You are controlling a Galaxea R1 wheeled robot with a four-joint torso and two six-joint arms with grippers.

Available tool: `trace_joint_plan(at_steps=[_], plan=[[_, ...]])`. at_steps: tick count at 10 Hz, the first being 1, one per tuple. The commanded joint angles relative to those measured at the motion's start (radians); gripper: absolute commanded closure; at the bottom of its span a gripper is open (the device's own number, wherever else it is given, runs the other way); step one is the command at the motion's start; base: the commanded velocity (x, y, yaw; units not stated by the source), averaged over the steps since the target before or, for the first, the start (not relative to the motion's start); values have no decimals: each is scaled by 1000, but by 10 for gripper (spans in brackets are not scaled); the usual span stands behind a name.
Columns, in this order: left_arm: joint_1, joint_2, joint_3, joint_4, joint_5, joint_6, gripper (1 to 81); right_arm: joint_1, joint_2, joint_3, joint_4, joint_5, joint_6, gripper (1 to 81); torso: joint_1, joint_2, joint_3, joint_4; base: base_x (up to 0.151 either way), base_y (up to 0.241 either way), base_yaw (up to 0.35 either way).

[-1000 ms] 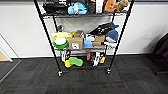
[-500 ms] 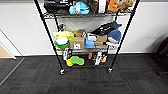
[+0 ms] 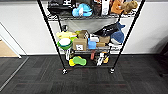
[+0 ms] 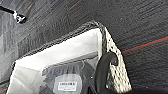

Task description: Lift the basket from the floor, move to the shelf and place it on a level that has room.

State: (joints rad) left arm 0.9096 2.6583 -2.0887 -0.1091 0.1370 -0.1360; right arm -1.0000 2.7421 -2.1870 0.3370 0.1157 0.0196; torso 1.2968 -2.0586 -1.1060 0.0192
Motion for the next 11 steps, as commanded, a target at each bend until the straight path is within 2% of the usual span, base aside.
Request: trace_joint_plan(at_steps=[1, 3, 7, 10, 11], plan=[[-103, -41, 118, -20, 32, -5, 811, 89, -71, 188, 4, -2, 2, 811, -63, 98, -2, 0, 0, 0, 0], [-106, -63, 166, -23, 29, -5, 811, 92, -120, 285, -4, 5, 0, 811, -98, 151, 19, 0, 0, 0, 0], [-125, -113, 279, -23, 26, -31, 811, 118, -169, 428, -13, 2, -1, 811, -181, 282, 24, 0, 0, 0, 0], [-133, -181, 375, -23, -33, -60, 811, 119, -191, 464, -13, 4, 0, 811, -246, 384, 24, 0, 0, 0, 0], [-134, -188, 381, -24, -33, -62, 811, 122, -197, 474, -12, 5, 0, 811, -268, 417, 121, 0, 0, 0, 0]])
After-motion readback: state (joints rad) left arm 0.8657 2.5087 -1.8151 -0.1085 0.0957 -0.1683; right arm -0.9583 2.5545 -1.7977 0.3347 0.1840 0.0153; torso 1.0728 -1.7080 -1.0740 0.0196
